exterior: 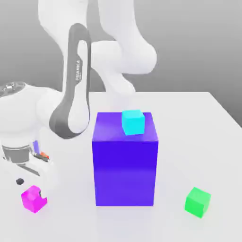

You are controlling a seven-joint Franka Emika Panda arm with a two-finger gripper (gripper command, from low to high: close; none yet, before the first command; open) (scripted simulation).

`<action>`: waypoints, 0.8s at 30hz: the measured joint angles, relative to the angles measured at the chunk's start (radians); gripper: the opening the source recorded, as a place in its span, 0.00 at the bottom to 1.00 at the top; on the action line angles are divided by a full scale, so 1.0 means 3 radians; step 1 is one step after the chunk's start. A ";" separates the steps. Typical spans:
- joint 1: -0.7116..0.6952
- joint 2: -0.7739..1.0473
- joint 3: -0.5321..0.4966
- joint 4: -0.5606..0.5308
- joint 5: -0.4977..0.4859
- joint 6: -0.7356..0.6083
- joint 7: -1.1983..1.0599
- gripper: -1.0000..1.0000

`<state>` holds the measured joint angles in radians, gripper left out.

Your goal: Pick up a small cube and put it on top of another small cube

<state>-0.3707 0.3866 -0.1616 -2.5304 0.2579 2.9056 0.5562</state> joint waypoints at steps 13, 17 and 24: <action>0.0186 -0.0533 -0.0226 -0.0069 -0.0390 -0.0476 0.0291 0.00; 0.0571 -0.0654 0.0052 -0.0025 -0.0496 -0.0659 0.0585 0.00; 0.1270 -0.0882 0.0607 -0.0096 -0.0653 -0.0799 0.1159 0.00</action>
<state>0.0102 0.1220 0.0205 -2.5591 0.0621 2.6658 0.9040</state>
